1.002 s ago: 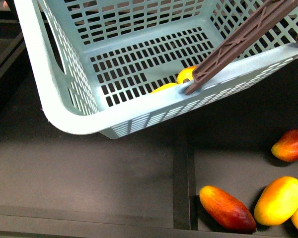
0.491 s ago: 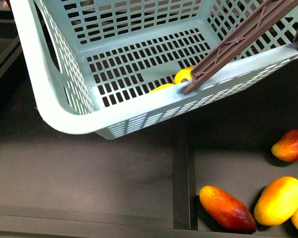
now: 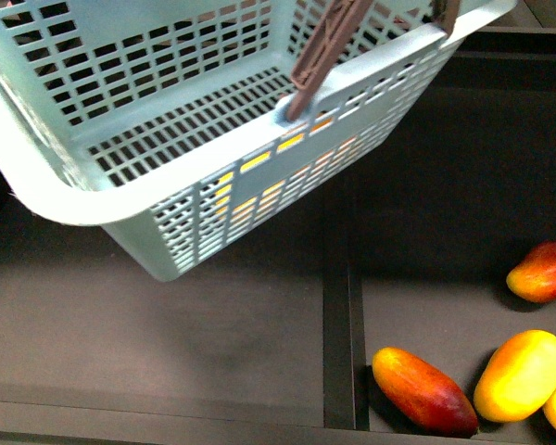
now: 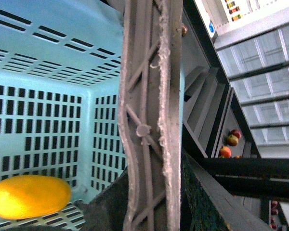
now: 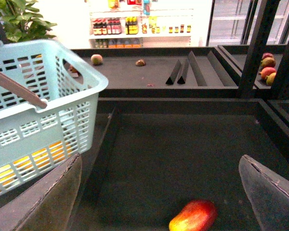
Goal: Pick lemon and mango into basket
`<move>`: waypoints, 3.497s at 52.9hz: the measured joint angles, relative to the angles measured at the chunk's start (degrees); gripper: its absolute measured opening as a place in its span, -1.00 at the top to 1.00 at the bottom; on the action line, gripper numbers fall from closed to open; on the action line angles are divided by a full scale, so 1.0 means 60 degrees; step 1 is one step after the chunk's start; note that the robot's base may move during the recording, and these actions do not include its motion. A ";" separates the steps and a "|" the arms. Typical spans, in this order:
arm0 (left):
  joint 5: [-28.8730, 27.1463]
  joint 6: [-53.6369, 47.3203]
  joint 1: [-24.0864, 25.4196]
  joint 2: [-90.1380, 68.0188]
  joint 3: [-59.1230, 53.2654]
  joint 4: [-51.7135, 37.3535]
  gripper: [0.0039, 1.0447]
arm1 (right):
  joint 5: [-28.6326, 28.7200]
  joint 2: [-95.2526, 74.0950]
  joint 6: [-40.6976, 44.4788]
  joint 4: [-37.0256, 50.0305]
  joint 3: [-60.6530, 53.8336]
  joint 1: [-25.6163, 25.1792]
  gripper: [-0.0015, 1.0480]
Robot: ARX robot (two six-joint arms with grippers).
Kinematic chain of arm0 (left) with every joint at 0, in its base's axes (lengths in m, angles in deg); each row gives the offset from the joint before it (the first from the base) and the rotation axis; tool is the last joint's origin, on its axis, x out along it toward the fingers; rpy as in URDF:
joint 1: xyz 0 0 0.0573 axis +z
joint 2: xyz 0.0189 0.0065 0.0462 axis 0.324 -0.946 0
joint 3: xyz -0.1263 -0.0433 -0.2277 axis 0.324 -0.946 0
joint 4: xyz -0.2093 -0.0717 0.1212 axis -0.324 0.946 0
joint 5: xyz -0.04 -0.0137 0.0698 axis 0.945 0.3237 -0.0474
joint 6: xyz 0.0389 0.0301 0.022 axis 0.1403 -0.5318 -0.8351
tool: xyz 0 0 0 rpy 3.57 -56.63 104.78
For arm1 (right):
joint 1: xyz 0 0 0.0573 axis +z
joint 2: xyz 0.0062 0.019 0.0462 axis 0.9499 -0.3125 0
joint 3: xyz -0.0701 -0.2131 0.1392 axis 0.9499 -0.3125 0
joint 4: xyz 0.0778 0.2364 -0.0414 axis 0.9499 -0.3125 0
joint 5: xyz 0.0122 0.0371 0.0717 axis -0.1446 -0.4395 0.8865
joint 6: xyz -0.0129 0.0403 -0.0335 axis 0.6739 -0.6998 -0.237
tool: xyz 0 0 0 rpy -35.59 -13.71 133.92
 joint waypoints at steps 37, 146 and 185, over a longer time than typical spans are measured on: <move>0.0576 0.1625 0.3147 -0.3115 0.1359 -0.0871 0.88 | 0.0000 0.0004 0.0000 0.0000 0.0000 0.0000 -0.83; 0.2827 -1.2047 0.4470 0.5931 -1.2666 -1.1216 0.94 | 0.0000 0.0004 0.0000 0.0000 0.0000 0.0000 -0.83; 0.3585 -1.2112 0.5217 1.2495 -1.4648 -0.6754 0.94 | 0.0000 0.0007 0.0000 0.0000 0.0000 0.0000 -0.83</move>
